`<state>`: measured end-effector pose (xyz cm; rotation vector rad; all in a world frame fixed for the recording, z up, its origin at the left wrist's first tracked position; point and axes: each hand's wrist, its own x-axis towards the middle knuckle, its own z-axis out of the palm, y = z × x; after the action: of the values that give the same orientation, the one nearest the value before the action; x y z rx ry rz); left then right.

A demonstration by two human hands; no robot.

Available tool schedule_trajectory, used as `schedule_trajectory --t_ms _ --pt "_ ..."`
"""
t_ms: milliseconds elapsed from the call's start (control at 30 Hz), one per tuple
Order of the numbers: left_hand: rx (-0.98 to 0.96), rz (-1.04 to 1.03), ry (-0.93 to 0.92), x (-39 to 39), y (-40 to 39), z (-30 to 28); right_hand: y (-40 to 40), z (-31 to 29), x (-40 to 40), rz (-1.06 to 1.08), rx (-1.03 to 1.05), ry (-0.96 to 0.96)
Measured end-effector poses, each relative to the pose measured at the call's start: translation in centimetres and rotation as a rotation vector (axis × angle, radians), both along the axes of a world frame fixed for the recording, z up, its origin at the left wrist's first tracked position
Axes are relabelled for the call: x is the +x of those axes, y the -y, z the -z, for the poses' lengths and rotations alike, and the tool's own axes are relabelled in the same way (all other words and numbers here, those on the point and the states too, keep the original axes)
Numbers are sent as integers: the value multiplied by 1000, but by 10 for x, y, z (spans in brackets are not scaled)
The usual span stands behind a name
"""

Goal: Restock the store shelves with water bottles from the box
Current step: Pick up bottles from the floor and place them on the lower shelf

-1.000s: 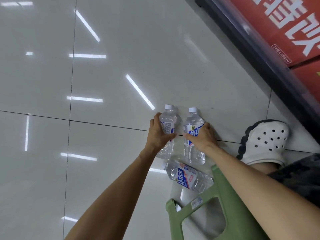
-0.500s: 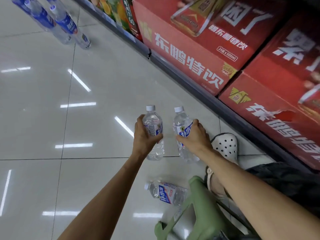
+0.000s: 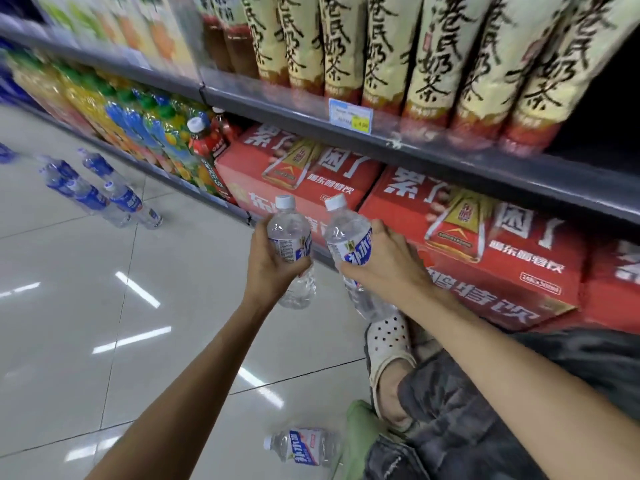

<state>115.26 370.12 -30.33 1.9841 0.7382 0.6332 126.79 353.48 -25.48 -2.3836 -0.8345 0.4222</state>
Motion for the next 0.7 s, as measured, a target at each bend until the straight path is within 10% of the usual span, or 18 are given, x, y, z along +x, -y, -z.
schedule_trajectory --t_ms 700 --pt "250 523 371 103 131 -185 197 -170 40 373 333 486"
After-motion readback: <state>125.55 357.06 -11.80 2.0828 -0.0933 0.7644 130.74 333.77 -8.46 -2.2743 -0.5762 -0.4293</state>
